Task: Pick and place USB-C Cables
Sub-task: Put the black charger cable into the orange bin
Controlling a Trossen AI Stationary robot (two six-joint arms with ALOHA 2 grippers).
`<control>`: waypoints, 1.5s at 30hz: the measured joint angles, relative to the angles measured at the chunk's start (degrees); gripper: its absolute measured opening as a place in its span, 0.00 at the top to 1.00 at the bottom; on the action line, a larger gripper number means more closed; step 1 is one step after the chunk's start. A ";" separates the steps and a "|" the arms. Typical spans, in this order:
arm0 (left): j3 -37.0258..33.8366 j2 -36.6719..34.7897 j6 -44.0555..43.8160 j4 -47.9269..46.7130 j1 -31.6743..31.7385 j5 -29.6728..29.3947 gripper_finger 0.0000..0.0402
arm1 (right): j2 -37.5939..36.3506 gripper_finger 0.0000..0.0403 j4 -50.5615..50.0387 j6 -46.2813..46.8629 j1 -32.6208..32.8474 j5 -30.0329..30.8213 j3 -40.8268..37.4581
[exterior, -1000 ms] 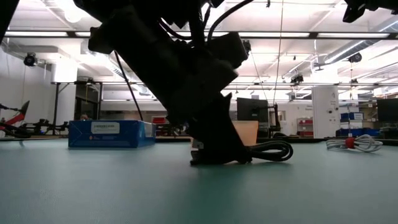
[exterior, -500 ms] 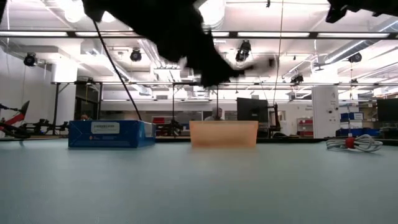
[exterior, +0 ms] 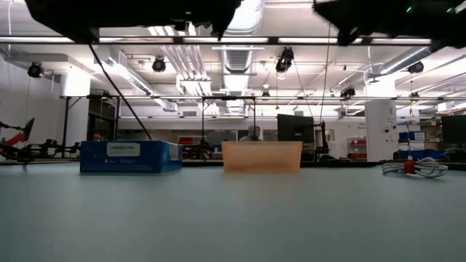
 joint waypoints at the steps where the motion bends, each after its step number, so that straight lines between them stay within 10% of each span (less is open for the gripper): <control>1: -0.58 -0.40 -0.01 0.62 0.07 0.02 0.87 | 1.98 0.93 1.66 -0.02 0.00 -0.60 -0.09; 18: -1.01 -2.46 -1.64 0.85 0.05 0.17 0.87 | 31.42 0.93 40.45 -0.43 0.11 -4.98 1.46; 34: -1.03 -2.56 -3.10 0.75 0.00 0.22 0.86 | 38.60 0.91 40.89 2.33 0.11 -8.10 10.01; 45: -0.92 -2.56 -4.44 0.81 0.11 -0.35 0.86 | 41.81 0.66 37.77 5.07 0.11 -9.20 16.16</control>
